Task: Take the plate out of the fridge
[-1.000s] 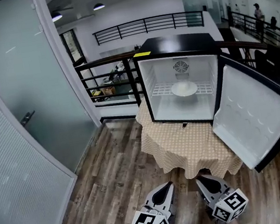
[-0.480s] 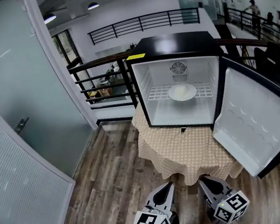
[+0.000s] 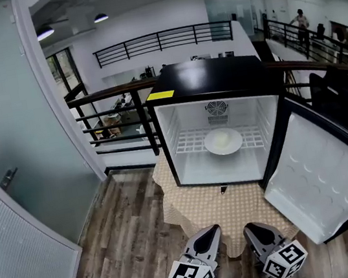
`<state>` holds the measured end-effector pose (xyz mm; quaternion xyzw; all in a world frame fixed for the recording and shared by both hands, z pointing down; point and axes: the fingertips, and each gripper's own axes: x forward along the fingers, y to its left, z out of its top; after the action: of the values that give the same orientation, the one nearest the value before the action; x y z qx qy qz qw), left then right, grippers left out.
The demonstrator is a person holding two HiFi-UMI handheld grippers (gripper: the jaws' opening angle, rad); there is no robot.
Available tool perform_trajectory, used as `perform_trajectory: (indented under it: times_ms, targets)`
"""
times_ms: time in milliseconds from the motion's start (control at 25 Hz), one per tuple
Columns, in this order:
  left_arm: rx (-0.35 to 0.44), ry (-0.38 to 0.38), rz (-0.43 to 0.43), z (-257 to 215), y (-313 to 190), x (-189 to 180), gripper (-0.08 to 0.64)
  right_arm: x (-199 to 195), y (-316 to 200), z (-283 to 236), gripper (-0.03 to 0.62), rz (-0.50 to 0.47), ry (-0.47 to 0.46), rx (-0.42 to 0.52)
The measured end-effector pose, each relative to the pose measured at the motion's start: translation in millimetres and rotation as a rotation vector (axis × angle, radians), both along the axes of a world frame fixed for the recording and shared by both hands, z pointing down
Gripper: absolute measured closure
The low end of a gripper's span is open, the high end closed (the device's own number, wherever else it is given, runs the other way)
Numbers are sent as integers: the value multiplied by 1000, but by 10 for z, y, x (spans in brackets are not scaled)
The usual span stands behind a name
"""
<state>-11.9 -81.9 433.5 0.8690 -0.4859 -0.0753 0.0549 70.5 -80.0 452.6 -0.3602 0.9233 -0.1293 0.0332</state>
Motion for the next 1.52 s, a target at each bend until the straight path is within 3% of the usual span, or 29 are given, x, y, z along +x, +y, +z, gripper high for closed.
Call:
perform_trajectory:
  times_ms: [480,1000,1400,1520]
  targets:
    - [-7,-5,65,37,-812,-377,551,-551,-747,109,543,21,28,-33]
    - [-45,17,134,200,-1143,-544,551,-862,-1040,267,543,44,61,-84]
    - [-53,30,149,176,-1487,-520,551,-726,-1480,237,543,146,-29,-154]
    - [-31,22,155,91,-1659,-512,551,-691,-1696,136,543,178,-113,-176]
